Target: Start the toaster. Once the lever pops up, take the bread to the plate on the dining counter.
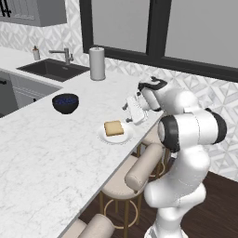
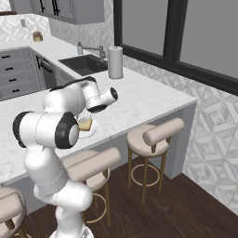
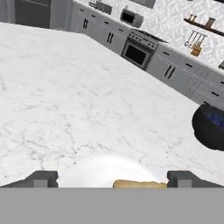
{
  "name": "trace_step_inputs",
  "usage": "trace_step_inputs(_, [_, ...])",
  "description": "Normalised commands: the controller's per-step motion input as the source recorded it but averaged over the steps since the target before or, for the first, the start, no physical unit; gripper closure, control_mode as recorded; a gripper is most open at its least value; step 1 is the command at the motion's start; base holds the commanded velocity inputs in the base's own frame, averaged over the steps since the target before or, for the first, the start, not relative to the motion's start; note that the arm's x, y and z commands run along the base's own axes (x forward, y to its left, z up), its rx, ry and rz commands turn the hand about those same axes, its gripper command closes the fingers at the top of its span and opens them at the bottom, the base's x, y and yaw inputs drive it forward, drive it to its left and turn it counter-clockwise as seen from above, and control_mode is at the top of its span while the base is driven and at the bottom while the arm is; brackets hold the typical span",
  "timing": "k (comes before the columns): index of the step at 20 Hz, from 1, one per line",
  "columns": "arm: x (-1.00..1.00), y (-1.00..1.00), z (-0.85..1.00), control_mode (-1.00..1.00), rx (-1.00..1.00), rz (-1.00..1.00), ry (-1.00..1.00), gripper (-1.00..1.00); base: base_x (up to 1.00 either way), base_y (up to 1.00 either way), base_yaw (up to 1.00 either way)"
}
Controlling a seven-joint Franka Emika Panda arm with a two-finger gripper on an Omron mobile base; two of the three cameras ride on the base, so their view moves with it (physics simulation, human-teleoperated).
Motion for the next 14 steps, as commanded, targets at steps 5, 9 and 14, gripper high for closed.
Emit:
trace_step_inputs(5, [-1.00,0.24,0.31,-1.00,-0.22,0.00,-0.46,-1.00,0.00,0.00,0.00])
trace_step_inputs(9, [-1.00,0.16,0.34,-1.00,-0.26,0.00,-0.43,-1.00,0.00,0.00,0.00])
trace_step_inputs(14, [-1.00,0.15,0.15,-1.00,-0.31,0.00,-0.41,-1.00,0.00,0.00,0.00])
